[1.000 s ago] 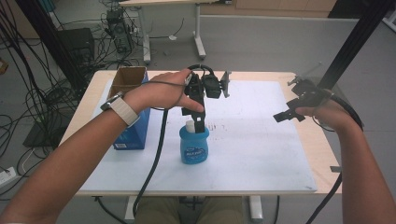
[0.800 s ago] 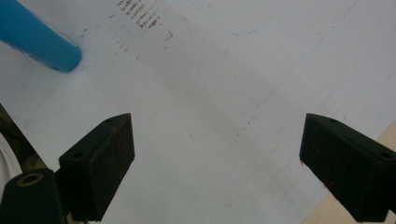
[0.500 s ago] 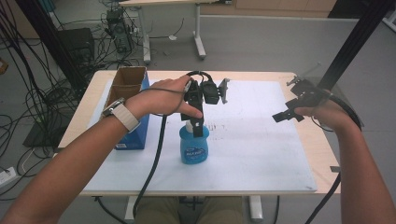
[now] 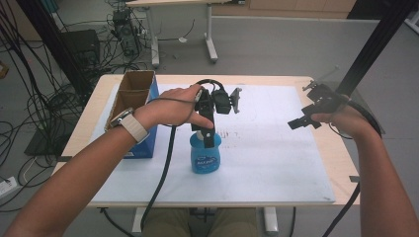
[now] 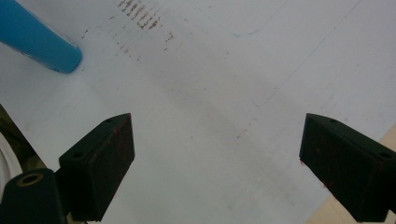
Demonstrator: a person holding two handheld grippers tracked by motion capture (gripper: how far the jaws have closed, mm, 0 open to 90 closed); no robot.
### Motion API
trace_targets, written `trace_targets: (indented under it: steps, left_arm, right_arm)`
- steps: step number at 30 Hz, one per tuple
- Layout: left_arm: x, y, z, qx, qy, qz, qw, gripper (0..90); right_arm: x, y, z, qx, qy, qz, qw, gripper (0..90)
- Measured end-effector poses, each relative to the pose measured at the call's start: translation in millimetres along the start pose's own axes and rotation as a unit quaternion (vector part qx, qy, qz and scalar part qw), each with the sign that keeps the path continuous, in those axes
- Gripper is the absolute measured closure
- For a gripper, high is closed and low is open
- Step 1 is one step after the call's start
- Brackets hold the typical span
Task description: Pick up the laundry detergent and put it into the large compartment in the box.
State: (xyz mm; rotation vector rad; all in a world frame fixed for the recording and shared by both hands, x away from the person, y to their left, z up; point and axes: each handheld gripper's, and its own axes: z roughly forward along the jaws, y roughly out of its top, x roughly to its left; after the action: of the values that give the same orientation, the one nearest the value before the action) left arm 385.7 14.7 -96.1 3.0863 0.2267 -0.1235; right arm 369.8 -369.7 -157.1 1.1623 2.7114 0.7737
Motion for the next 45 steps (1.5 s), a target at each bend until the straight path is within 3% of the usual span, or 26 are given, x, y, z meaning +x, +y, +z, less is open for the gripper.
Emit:
trace_targets:
  steps: [45]
  left_arm:
    - [4.2,-10.7,5.4,-0.012,-0.002,-0.007,0.9999,7.2]
  right_arm:
    - [2.1,2.8,-1.1,0.001,-0.002,-0.001,1.0000,10.3]
